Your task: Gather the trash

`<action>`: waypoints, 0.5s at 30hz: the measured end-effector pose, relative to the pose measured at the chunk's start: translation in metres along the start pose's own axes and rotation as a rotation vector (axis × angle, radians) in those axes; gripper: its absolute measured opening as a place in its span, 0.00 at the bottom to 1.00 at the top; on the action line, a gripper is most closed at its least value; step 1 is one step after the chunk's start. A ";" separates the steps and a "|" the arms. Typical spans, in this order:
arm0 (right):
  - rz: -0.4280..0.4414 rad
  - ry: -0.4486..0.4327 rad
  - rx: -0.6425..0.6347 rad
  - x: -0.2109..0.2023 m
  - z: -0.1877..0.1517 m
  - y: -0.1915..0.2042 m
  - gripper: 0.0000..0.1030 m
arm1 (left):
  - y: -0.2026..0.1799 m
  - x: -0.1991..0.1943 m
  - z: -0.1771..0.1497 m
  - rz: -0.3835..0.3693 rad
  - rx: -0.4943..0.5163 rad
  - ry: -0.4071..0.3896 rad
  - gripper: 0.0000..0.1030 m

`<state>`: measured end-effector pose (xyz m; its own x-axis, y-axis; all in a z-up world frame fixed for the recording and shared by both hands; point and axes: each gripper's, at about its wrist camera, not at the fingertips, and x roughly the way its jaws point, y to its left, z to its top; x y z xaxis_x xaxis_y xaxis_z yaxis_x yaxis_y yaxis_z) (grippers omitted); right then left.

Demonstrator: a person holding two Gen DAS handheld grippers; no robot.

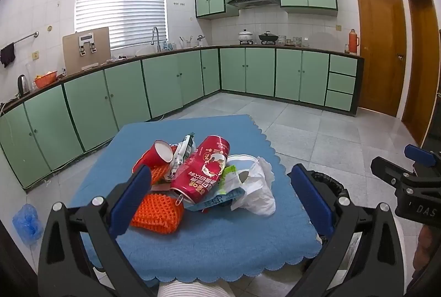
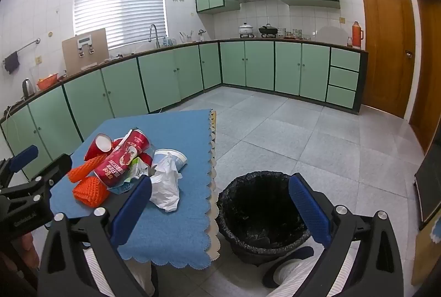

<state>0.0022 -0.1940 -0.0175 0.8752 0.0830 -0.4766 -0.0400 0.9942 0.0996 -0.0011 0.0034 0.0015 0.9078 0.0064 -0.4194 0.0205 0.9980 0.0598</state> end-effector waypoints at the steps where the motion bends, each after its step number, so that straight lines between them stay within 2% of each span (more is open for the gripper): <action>1: 0.000 0.000 0.000 0.000 0.000 0.000 0.94 | 0.001 0.002 -0.001 0.001 -0.002 0.002 0.95; 15: -0.001 0.009 0.018 0.004 0.000 -0.007 0.94 | 0.000 0.005 -0.001 0.010 0.000 0.005 0.95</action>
<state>0.0065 -0.2010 -0.0202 0.8708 0.0831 -0.4846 -0.0309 0.9929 0.1147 0.0026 0.0034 -0.0018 0.9057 0.0165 -0.4236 0.0115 0.9979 0.0636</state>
